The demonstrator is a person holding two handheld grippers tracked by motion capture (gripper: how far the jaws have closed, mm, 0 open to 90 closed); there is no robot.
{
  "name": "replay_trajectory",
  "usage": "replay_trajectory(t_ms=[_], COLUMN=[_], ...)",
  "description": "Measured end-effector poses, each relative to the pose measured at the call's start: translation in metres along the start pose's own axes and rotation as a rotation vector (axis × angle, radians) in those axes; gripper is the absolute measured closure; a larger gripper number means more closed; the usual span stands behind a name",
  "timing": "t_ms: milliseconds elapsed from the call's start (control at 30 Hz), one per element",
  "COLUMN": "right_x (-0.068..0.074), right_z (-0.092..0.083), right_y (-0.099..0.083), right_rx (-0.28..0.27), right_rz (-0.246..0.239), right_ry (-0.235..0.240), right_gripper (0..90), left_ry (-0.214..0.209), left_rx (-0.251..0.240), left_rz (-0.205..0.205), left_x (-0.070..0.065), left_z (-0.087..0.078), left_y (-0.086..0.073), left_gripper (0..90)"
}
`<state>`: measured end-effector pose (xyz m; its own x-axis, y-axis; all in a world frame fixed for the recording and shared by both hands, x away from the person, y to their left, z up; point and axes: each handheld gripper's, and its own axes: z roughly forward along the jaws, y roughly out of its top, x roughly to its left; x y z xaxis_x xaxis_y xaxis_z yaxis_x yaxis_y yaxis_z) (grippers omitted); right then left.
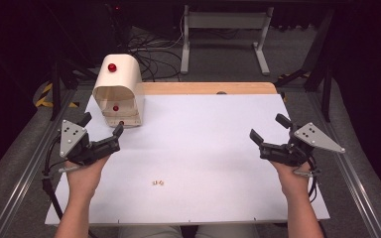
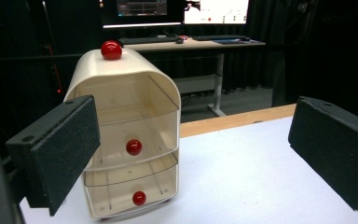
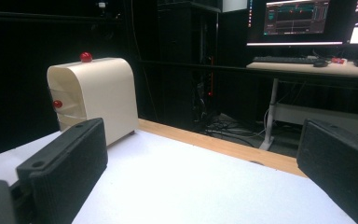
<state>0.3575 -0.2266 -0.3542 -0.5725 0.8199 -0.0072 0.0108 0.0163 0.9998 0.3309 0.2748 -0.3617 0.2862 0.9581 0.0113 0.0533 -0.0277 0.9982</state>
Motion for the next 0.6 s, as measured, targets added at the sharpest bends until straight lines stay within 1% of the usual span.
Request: replay_trajectory(t_ms=[167,300,333,467,533,600], right_x=[0.001,0.002,0.002,0.002,0.002,0.001], right_z=[0.0,0.001,0.002,0.002,0.003,0.003], right_y=[0.001,0.0,0.0,0.0,0.0,-0.001], right_rx=[-0.008,-0.007,-0.008,-0.015,-0.018,-0.018], right_rz=[0.0,0.0,-0.001,0.0,0.002,-0.002], right_ry=[-0.004,-0.003,-0.006,-0.015,-0.017,-0.024], right_gripper=[2.2,2.2,2.2,2.2,2.2,2.2], left_ry=[0.024,0.052,0.065,0.079,0.091,0.093], left_rx=[0.003,0.003,0.008,0.011,0.022,0.028], left_rz=[-0.009,-0.022,-0.025,-0.019,-0.015,-0.014], left_x=[0.001,0.003,0.004,0.005,0.004,0.004], left_z=[0.002,0.003,0.004,0.008,0.012,0.013], left_y=[-0.003,-0.005,-0.007,-0.009,-0.011,-0.012], left_gripper=[3.3,4.7,5.7,7.8,8.1,8.9])
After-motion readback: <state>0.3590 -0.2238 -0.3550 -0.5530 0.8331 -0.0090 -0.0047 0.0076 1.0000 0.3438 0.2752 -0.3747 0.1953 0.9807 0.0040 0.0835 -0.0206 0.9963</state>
